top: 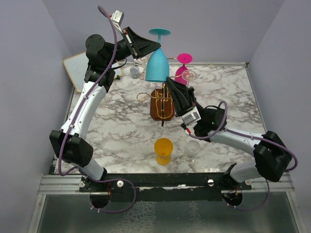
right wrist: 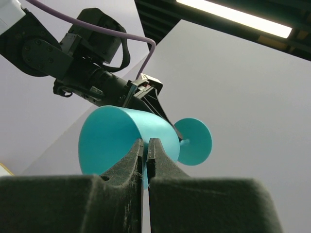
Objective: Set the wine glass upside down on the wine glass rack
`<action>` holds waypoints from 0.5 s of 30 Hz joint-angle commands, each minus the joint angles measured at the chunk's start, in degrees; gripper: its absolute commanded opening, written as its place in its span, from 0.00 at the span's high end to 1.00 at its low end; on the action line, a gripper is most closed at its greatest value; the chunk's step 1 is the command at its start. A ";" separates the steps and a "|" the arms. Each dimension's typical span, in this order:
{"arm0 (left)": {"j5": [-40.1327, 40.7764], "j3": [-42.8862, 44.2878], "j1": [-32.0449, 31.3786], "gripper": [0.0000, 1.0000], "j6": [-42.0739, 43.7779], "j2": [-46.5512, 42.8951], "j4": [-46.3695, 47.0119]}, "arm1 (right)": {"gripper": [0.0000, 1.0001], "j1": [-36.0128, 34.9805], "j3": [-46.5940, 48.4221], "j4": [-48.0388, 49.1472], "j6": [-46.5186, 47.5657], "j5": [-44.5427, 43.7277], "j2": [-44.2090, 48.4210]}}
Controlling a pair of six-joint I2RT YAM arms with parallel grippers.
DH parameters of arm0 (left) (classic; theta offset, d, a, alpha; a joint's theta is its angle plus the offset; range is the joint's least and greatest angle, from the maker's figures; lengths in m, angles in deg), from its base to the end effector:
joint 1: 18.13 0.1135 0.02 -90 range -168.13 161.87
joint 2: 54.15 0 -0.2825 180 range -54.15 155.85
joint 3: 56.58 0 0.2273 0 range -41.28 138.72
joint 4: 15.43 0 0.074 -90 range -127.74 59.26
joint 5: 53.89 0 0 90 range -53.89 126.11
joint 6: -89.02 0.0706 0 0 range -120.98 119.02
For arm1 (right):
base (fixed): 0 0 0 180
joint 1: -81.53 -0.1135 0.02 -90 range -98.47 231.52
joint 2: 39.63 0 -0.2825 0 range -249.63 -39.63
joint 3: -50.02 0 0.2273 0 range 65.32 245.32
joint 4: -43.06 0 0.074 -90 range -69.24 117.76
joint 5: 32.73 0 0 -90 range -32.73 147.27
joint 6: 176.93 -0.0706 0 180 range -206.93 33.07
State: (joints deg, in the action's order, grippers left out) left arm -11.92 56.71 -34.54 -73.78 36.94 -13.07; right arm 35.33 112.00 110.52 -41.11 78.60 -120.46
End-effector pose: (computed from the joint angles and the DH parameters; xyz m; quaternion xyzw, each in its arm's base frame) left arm 0.3171 -0.1481 0.5322 0.0685 0.5969 -0.6963 0.3927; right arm 0.1770 0.2217 0.4238 -0.3701 0.1166 0.0684 0.9191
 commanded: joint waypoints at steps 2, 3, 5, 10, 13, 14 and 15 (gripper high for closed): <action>-7.42 -0.11 -0.84 0.80 1.39 -0.72 6.51 | 0.99 -0.65 -0.87 1.27 -5.11 4.26 -0.15; -8.29 -0.09 -0.89 0.79 1.64 -0.78 6.83 | 0.99 -0.60 -0.95 1.34 -5.98 4.60 0.01; -10.08 0.06 -0.83 0.78 2.70 -0.93 7.18 | 0.99 -0.61 -1.10 1.30 -6.58 4.73 0.19; -12.62 0.46 -0.84 0.73 9.23 -1.66 0.40 | 0.99 -0.65 -1.87 1.05 -5.18 3.91 1.13; -13.12 0.44 -0.87 0.70 12.38 -2.16 -3.49 | 0.99 -0.65 -2.42 0.70 -4.14 3.61 1.83; -13.14 0.51 -0.83 0.70 13.35 -2.29 -4.15 | 0.99 -0.65 -2.63 0.68 -4.02 3.51 2.05; -13.14 0.78 -0.82 0.69 14.09 -2.40 -5.21 | 0.99 -0.65 -2.78 0.65 -3.92 3.59 2.25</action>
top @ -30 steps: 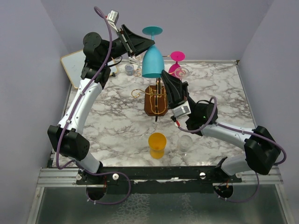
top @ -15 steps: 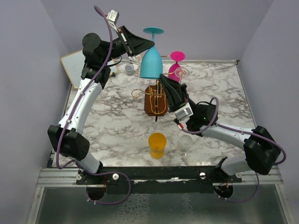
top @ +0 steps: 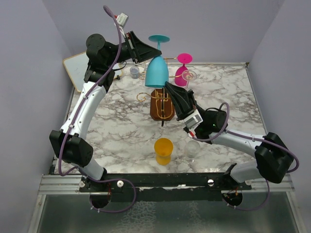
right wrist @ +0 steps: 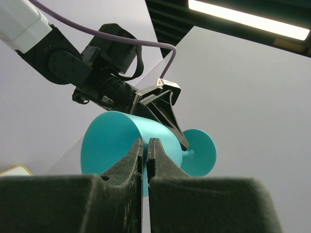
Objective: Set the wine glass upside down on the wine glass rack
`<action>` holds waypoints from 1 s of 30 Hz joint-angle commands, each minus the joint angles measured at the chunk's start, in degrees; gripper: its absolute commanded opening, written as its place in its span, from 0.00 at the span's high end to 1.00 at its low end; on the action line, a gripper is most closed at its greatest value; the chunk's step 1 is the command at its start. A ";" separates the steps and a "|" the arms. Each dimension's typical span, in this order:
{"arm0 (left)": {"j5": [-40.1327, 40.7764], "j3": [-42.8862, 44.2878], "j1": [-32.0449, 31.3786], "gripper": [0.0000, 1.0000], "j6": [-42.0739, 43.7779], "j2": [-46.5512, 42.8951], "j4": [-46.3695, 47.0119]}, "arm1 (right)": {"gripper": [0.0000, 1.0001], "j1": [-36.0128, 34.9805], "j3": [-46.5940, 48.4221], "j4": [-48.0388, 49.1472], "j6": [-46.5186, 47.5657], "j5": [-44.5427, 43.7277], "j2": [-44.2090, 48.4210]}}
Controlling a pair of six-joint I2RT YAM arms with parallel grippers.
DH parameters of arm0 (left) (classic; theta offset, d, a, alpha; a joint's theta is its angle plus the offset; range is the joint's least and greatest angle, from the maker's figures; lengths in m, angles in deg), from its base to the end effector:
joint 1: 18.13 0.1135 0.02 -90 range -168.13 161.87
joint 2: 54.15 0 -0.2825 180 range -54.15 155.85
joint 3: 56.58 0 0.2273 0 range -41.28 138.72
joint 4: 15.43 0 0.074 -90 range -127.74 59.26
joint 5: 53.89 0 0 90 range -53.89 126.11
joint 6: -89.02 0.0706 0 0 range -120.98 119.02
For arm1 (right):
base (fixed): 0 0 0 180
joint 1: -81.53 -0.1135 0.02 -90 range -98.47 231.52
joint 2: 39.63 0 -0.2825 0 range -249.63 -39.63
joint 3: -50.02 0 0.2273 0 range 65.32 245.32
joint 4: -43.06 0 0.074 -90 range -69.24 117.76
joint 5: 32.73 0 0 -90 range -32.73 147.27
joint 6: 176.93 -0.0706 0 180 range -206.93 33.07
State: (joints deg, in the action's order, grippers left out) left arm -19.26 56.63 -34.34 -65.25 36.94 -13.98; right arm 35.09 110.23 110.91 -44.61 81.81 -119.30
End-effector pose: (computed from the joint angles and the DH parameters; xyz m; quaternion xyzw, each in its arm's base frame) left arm 0.3108 -0.1508 0.5272 0.1575 0.6013 -0.6729 0.4011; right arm 0.1686 0.2198 0.4190 -0.3847 0.1091 0.1083 0.9101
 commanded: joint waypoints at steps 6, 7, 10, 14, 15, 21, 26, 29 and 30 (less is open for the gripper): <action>-6.54 0.99 -1.02 0.75 4.12 -2.53 -1.03 | 0.99 -0.41 -1.55 -0.63 0.06 0.90 1.64; -7.02 0.39 -1.02 0.84 2.50 -2.60 1.67 | 0.99 -0.41 -1.56 -0.87 0.18 1.07 1.75; -8.05 -1.15 -1.03 1.00 -0.67 -3.15 7.56 | 0.99 -0.41 -1.77 -1.60 0.30 1.57 1.80; -8.67 -1.81 -1.02 1.00 4.20 -5.22 7.59 | 0.99 -0.41 -2.40 -2.16 0.26 1.35 2.30; -8.82 -1.37 -1.02 1.00 7.62 -5.75 5.13 | 0.99 -0.41 -2.59 -2.44 0.28 1.23 2.52; -11.26 -0.59 -1.03 1.00 15.24 -6.91 0.06 | 0.63 -0.41 -4.00 -4.96 2.04 1.22 3.93; -9.39 0.92 -1.05 1.00 25.14 -8.14 -8.91 | 0.36 -0.41 -5.14 -5.06 3.36 -0.01 5.37; -7.61 2.83 -1.09 1.00 32.78 -8.44 -15.85 | 0.24 -0.41 -5.92 -5.31 3.46 -0.24 6.69; -6.72 3.41 -1.04 1.00 35.24 -8.47 -17.90 | 0.21 -0.41 -6.17 -5.76 3.34 -0.21 7.22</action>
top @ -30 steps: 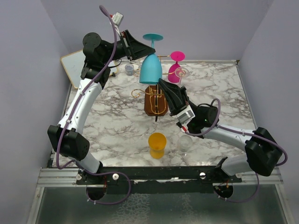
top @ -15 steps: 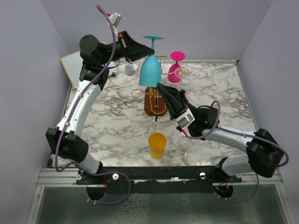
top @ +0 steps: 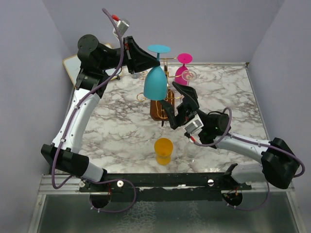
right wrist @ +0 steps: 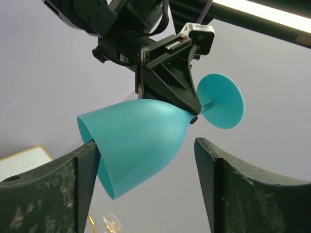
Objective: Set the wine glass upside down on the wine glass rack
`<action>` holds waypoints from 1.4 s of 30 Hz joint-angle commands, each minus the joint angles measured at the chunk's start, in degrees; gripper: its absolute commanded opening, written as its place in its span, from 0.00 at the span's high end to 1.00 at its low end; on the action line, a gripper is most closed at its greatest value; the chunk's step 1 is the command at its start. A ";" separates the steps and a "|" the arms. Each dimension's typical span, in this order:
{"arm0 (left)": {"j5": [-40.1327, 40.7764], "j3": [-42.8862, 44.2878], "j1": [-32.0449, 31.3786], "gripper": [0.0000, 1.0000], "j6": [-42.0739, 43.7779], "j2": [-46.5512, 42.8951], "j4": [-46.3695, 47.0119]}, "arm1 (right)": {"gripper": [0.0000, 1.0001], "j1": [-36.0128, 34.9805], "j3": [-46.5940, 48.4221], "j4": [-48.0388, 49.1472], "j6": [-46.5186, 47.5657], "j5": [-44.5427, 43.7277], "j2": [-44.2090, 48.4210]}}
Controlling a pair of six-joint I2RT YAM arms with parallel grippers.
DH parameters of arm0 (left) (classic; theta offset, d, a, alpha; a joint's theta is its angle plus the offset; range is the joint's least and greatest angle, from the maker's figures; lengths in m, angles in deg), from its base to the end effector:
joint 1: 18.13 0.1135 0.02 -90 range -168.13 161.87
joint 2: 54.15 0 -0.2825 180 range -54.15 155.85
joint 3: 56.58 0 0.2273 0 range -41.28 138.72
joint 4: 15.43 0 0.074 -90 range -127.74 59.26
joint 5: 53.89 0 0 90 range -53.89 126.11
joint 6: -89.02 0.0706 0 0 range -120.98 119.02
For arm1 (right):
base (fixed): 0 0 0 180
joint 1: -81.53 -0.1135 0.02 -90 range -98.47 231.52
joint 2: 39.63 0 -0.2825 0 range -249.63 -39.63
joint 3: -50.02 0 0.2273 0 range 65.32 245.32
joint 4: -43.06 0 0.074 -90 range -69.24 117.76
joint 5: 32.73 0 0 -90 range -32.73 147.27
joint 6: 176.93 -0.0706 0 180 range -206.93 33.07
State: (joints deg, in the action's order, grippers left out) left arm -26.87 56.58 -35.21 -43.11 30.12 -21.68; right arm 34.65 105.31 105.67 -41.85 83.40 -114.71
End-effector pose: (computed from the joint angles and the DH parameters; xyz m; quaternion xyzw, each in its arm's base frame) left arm 0.2575 -0.1449 0.5452 0.3218 0.5559 -0.6024 0.4739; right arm 0.1563 0.2124 0.4029 -0.4243 0.1219 0.1045 0.8912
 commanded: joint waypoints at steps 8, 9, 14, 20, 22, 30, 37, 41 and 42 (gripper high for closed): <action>10.13 10.24 0.03 1.00 33.31 -1.41 -26.80 | 0.01 0.04 -4.61 -14.84 1.36 1.08 11.19; 11.01 11.08 0.06 1.00 35.69 -1.37 -28.36 | 0.01 0.03 -4.69 -18.39 1.58 1.50 12.85; 16.38 11.02 0.82 1.00 43.35 -2.72 -31.33 | 0.01 0.03 -4.88 -31.64 0.05 3.02 20.13; 24.30 0.26 5.62 1.00 46.29 -7.62 -27.90 | 0.01 0.03 -5.79 -36.94 -2.98 1.68 25.80; 26.71 -2.69 7.69 1.00 48.36 -8.96 -27.01 | 0.01 0.03 -6.38 -37.99 -3.01 1.35 26.86; 27.81 -18.72 11.85 1.00 55.16 -14.26 -21.82 | 0.01 0.03 -9.24 -37.04 -3.88 -0.08 28.47; 18.67 -25.73 12.07 1.00 56.99 -14.29 -20.48 | 0.01 0.03 -9.39 -38.08 -3.42 -1.42 27.97; 15.77 -27.42 11.78 1.00 58.51 -12.93 -20.52 | 0.01 0.03 -9.69 -36.94 -4.06 -2.57 27.98; 15.10 -27.87 11.54 1.00 59.21 -12.64 -20.78 | 0.01 0.03 -9.60 -36.94 -4.24 -2.84 27.98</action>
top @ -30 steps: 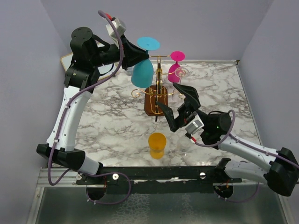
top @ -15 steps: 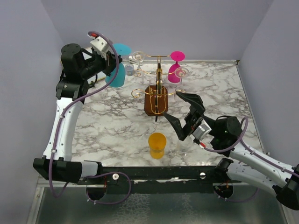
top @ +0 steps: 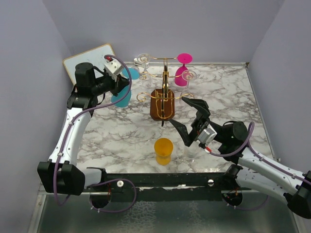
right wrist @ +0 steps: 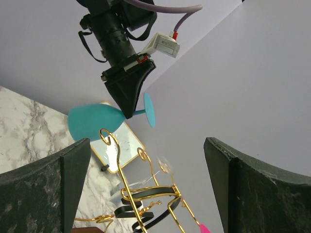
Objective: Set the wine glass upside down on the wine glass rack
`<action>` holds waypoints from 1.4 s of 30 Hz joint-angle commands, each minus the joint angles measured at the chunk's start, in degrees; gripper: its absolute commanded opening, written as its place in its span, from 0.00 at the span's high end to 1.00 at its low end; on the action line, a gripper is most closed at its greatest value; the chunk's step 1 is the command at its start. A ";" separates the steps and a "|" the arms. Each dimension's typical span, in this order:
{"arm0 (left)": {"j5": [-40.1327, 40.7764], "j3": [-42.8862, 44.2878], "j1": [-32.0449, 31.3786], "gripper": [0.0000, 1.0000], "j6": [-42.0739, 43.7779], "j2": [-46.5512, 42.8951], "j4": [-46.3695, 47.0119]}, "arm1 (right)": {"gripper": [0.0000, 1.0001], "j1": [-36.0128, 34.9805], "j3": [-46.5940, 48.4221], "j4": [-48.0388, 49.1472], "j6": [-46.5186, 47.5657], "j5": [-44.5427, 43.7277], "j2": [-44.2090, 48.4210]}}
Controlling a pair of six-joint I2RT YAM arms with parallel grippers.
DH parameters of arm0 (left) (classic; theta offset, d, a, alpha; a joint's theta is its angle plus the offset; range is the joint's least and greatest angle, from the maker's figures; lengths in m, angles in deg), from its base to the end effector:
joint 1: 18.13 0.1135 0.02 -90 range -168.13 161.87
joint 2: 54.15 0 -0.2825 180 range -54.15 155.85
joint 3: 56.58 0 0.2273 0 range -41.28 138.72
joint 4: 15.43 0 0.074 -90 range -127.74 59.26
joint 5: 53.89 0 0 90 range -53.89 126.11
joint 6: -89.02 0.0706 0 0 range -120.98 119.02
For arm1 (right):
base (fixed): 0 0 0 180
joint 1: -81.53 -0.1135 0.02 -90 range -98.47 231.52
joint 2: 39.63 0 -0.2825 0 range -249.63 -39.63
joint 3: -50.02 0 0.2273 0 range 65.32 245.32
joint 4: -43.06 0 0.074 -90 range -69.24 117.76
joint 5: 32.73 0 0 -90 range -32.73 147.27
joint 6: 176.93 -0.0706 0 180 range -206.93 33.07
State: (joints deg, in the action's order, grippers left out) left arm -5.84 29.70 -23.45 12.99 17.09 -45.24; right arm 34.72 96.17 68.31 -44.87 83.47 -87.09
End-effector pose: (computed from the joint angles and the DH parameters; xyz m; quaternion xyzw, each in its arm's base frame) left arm 0.2654 -0.0721 0.4077 0.3393 0.6926 -0.2398 0.5897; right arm 0.1017 0.1539 0.3722 -0.5074 0.2460 0.1573 0.8107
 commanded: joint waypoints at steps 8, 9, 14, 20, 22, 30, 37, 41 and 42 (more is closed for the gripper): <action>-10.47 -3.66 -1.26 1.00 4.83 4.07 5.31 | 0.01 -0.04 -0.20 0.08 -1.86 -4.15 -0.11; -10.84 -3.77 -1.39 1.00 4.72 4.61 5.95 | 0.00 -0.04 -0.21 0.05 -1.96 -4.32 -0.29; -12.27 -4.46 -1.71 1.00 3.30 6.78 9.76 | 0.01 -0.04 -0.09 -0.28 -2.16 -5.22 -0.40; -13.84 -6.89 -1.74 1.00 0.46 8.07 16.71 | 0.01 -0.03 0.29 -1.04 -1.44 -6.59 -0.76; -14.97 -7.76 -1.80 1.00 -1.05 8.87 19.89 | 0.01 -0.04 0.26 -1.16 -1.20 -7.12 -0.99; -16.32 -14.02 -1.97 1.00 -11.97 10.35 38.74 | 0.01 -0.04 0.44 -1.53 -2.03 -7.73 -1.69; -15.98 -18.11 -2.48 1.00 -20.06 12.88 54.73 | 0.01 -0.04 0.99 -2.11 -1.99 -8.46 -2.09; -15.91 -20.56 -2.68 1.00 -26.35 14.56 66.55 | 0.00 -0.03 1.21 -2.91 -1.91 -9.08 -1.87; -15.63 -20.43 -2.82 1.00 -26.75 15.09 66.82 | 0.00 -0.04 1.25 -3.01 -1.94 -9.21 -1.80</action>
State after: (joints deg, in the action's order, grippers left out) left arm -20.07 10.23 -25.77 -6.77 30.62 7.46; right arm 34.72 96.17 67.00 -46.20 76.63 -89.12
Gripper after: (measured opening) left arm 0.069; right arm 0.994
